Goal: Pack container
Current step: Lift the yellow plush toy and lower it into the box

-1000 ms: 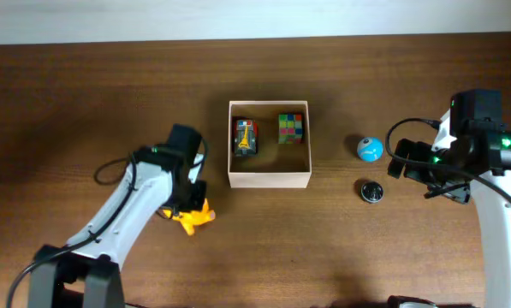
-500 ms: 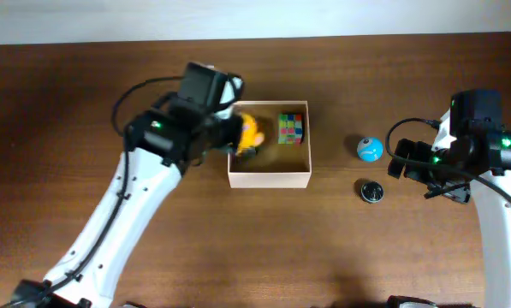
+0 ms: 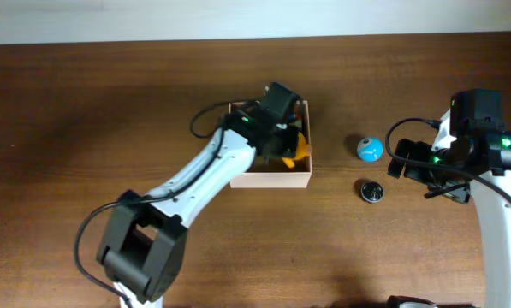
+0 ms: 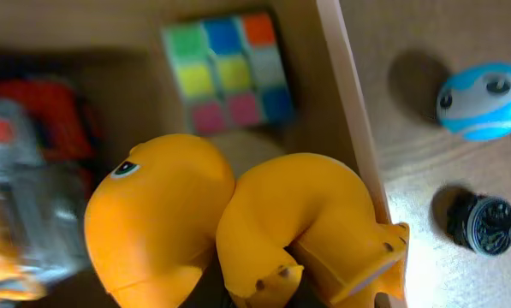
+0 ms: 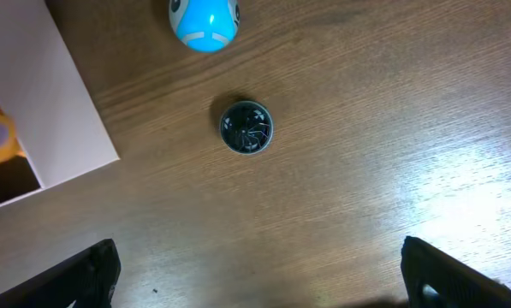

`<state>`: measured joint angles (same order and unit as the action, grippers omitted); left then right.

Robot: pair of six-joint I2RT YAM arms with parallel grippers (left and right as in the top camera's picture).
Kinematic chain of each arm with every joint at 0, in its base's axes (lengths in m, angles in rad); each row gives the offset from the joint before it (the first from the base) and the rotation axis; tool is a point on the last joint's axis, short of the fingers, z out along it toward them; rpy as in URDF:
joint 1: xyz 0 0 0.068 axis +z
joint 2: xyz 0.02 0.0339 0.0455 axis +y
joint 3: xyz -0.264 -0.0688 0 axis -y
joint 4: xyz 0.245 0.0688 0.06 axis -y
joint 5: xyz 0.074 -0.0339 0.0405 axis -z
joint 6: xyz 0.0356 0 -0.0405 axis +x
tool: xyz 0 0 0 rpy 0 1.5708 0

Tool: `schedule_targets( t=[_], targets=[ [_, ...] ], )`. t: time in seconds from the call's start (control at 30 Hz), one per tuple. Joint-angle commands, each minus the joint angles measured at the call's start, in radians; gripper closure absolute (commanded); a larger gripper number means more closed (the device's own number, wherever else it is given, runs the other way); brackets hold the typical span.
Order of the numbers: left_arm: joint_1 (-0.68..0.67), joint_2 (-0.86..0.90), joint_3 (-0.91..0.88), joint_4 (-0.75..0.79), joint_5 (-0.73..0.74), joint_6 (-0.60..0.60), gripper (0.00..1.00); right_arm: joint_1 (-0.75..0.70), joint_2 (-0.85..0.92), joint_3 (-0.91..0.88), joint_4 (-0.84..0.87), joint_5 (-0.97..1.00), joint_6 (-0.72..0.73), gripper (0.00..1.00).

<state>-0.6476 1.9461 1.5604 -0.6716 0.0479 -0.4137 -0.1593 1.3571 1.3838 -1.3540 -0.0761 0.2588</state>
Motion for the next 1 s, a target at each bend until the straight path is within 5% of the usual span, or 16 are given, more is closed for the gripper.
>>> schedule_targets(
  t=[0.0,0.23,0.6,0.8,0.97],
  targets=[
    [-0.033,0.003,0.008,-0.010,-0.011,-0.073,0.94,-0.005,-0.002,0.013,0.003,0.009,0.005,0.01],
    [-0.035,-0.002,0.052,-0.054,-0.010,-0.072,0.60,-0.005,-0.002,0.013,0.003,0.009,0.005,0.01],
    [-0.035,-0.013,0.126,-0.138,-0.059,-0.033,0.59,-0.005,-0.002,0.013,0.003,0.009,0.005,0.01],
    [-0.035,-0.013,0.126,-0.179,-0.158,-0.034,0.69,-0.005,-0.002,0.013,0.003,0.009,0.005,0.01],
    [-0.043,-0.013,0.126,-0.182,-0.156,-0.034,0.53,-0.005,-0.002,0.013,0.004,0.008,0.005,0.01]
  ],
)
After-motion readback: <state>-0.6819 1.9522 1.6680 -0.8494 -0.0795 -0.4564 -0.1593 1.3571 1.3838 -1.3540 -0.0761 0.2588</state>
